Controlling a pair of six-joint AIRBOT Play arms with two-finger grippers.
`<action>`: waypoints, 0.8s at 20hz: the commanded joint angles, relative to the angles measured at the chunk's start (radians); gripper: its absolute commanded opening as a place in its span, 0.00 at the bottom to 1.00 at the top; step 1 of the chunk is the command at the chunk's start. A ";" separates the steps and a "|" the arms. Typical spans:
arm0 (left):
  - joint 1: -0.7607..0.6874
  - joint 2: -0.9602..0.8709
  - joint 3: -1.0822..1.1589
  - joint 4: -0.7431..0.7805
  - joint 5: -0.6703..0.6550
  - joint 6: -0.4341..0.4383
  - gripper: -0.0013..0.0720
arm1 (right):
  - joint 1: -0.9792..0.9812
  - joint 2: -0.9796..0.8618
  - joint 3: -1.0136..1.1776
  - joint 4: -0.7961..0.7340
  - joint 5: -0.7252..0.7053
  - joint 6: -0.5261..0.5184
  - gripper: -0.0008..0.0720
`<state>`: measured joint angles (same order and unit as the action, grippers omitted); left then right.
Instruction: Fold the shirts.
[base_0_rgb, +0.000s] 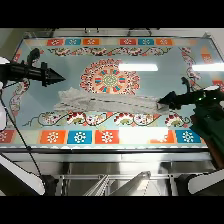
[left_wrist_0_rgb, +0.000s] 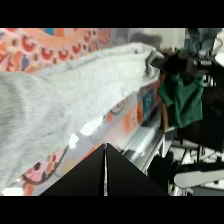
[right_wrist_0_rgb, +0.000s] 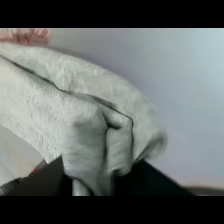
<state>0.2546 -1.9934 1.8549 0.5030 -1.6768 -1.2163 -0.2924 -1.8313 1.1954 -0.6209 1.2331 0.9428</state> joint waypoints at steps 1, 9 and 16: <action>-0.134 0.002 0.013 0.010 -0.015 -0.009 0.01 | 0.072 -0.025 0.013 0.110 0.026 -0.008 0.03; -0.623 -0.058 0.013 0.456 0.340 -0.202 0.01 | 0.003 0.243 0.045 0.143 0.238 0.042 0.03; -0.780 -0.204 0.014 0.318 0.557 -0.292 0.02 | 0.039 0.470 0.063 0.441 0.410 0.042 0.03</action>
<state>-0.4751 -2.1471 1.8683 0.8825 -1.2125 -1.4757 -0.2779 -1.4391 1.2541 -0.2768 1.5936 0.9802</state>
